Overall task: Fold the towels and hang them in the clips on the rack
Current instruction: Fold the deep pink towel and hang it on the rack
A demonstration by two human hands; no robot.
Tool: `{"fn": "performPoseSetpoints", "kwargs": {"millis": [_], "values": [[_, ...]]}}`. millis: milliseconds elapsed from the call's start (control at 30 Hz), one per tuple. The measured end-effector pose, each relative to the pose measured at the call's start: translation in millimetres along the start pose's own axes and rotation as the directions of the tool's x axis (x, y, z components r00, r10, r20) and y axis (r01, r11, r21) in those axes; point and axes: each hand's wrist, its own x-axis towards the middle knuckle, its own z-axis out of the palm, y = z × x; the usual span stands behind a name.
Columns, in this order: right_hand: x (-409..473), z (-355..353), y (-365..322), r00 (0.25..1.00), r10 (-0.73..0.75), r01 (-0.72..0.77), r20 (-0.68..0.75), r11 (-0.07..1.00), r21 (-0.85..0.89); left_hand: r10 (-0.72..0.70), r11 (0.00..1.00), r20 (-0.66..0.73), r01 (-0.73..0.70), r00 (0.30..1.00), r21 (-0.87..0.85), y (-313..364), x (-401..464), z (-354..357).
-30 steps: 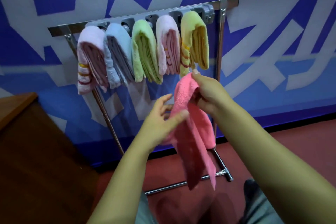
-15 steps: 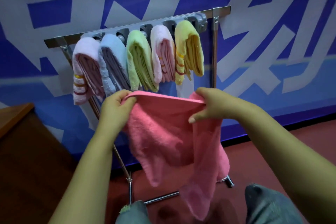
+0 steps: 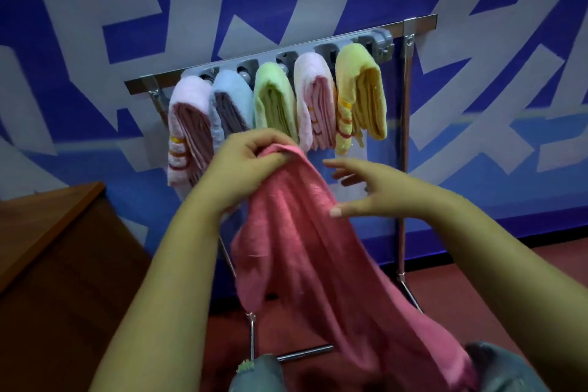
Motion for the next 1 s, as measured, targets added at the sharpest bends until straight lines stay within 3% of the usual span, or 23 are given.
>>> {"fn": "performPoseSetpoints", "kwargs": {"millis": [100,200,300,433,500,600,700,833,1000], "values": [[14,24,-28,0.985,-0.073,0.109,-0.155,0.964,0.242,0.071,0.997,0.037,-0.072,0.997,0.016,11,13,27],[22,31,-36,0.949,0.087,0.051,-0.303,0.907,0.419,-0.010,0.987,-0.108,-0.007,0.994,-0.160,5,14,33],[22,27,-36,0.956,0.133,0.108,-0.261,0.667,0.737,-0.155,0.902,-0.037,0.126,0.987,-0.413,-12,2,33],[22,17,-39,0.957,0.138,0.146,-0.256,0.534,0.833,-0.354,0.770,0.270,0.443,0.896,-0.460,-36,-20,49],[21,12,-39,0.954,0.135,0.167,-0.268,0.504,0.847,-0.387,0.718,0.300,0.489,0.872,-0.495,-46,-27,52],[19,4,-34,0.931,0.214,0.168,-0.295,0.466,0.869,-0.399,0.720,0.252,0.472,0.882,-0.509,-51,-32,46],[19,1,-29,0.896,0.322,0.138,-0.305,0.451,0.882,-0.392,0.788,0.197,0.439,0.899,-0.432,-53,-32,36],[22,-3,-25,0.846,0.443,0.113,-0.298,0.397,0.911,-0.407,0.887,0.206,0.439,0.890,-0.143,-64,-31,27],[20,-18,-22,0.818,0.542,0.091,-0.194,0.210,0.973,-0.474,0.874,0.163,0.440,0.865,0.207,-98,-42,18]]}}
